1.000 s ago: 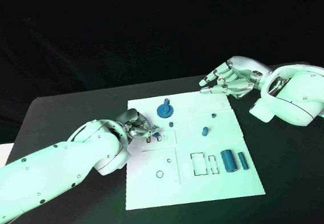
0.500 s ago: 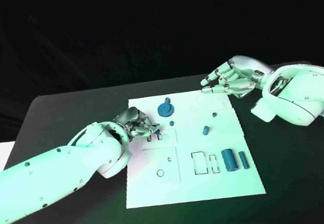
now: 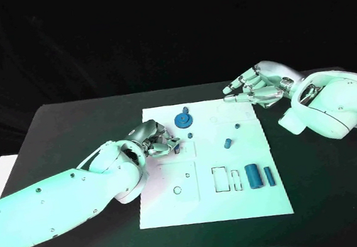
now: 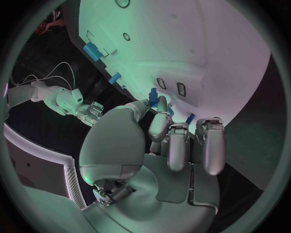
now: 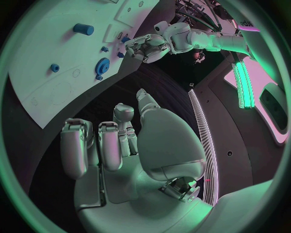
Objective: Assemble the parts on the task board
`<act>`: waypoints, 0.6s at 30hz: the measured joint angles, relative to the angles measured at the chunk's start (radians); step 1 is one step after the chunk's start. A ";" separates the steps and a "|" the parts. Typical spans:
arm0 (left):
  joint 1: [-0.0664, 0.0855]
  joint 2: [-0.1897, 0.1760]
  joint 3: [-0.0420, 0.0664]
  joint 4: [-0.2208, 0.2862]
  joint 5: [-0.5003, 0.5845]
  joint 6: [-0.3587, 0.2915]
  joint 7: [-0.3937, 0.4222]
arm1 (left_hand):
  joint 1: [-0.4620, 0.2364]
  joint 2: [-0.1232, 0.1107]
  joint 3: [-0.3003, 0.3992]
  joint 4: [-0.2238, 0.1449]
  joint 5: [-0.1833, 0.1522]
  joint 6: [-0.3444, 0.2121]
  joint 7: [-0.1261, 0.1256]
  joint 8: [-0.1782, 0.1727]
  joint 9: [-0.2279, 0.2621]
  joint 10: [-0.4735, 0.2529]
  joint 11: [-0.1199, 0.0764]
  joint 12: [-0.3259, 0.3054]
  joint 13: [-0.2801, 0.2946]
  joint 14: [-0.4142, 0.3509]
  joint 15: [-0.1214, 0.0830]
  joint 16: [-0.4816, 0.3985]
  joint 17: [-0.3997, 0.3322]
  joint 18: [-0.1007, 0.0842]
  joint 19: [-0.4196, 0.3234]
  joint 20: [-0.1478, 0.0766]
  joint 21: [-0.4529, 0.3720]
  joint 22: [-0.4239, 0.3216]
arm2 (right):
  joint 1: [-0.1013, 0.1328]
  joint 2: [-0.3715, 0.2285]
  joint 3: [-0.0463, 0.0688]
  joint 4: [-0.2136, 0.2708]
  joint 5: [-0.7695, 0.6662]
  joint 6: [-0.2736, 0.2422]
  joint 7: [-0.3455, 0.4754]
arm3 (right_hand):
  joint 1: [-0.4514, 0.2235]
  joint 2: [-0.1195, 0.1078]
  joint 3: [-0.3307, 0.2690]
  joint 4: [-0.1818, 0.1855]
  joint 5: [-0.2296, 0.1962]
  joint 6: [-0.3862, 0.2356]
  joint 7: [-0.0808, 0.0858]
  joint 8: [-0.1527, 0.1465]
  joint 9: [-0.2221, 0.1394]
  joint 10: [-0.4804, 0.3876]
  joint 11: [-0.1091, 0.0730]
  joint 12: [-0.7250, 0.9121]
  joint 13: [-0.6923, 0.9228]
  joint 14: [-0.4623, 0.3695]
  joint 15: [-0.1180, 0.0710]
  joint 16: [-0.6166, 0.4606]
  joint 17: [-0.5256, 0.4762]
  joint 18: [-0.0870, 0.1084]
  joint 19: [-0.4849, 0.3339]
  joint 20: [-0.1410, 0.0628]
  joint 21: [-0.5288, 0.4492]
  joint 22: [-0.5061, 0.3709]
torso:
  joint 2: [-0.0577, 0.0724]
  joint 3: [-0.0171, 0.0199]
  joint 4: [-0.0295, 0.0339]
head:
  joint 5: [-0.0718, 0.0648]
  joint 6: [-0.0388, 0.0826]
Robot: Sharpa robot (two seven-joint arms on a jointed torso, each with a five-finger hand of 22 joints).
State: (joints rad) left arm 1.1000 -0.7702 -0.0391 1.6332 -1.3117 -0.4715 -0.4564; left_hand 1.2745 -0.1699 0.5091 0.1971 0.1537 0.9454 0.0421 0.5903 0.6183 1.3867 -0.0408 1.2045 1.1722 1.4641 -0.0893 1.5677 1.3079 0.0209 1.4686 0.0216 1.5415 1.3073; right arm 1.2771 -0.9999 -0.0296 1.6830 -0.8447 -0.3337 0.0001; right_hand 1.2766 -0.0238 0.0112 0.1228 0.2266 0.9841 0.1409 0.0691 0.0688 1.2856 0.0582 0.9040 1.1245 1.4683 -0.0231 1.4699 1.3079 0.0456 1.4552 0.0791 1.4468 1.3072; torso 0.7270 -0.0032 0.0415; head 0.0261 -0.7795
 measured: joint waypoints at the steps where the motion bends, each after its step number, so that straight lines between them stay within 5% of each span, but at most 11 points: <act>1: -0.001 0.001 0.000 0.000 -0.006 0.000 0.000 | 0.000 0.000 0.000 0.000 0.000 0.000 0.000 0.000 0.000 0.000 0.000 0.000 0.000 0.000 0.000 0.000 0.000 0.000 0.000 0.000 0.000 0.000 | 0.000 0.000 0.000 0.000 0.000 0.000 0.000 | 0.000 0.000 0.000 0.000 0.000 0.000 0.000 0.000 0.000 0.000 0.000 0.000 0.000 0.000 0.000 0.000 0.000 0.000 0.000 0.000 0.000 0.000 | 0.000 0.0000 -0.0001 | 0.000 0.000; 18: -0.017 0.023 0.003 -0.041 -0.051 0.012 -0.011 | -0.004 0.004 0.000 0.000 -0.012 0.001 0.001 -0.003 0.002 0.002 0.002 0.000 -0.002 0.000 0.000 0.000 0.000 0.001 0.000 0.000 0.000 0.001 | -0.002 0.001 0.000 -0.002 0.003 0.000 0.002 | -0.005 0.005 -0.003 0.003 0.004 0.000 0.000 0.000 0.000 0.000 0.000 0.000 0.000 0.000 0.000 0.000 0.000 0.000 0.000 0.000 0.000 0.000 | 0.001 -0.0015 -0.0021 | 0.000 -0.003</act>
State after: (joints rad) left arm 1.0829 -0.7475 -0.0359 1.5917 -1.3628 -0.4592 -0.4675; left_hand 1.2701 -0.1660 0.5092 0.1973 0.1415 0.9468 0.0436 0.5877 0.6205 1.3882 -0.0392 1.2045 1.1707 1.4640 -0.0893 1.5677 1.3077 0.0214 1.4686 0.0216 1.5414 1.3080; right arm 1.2750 -0.9987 -0.0301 1.6810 -0.8420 -0.3336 0.0018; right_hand 1.2713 -0.0185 0.0084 0.1256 0.2305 0.9841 0.1409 0.0691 0.0686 1.2856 0.0582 0.9040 1.1245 1.4683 -0.0231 1.4699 1.3077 0.0456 1.4552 0.0791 1.4468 1.3071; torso 0.7284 -0.0047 0.0394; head 0.0258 -0.7826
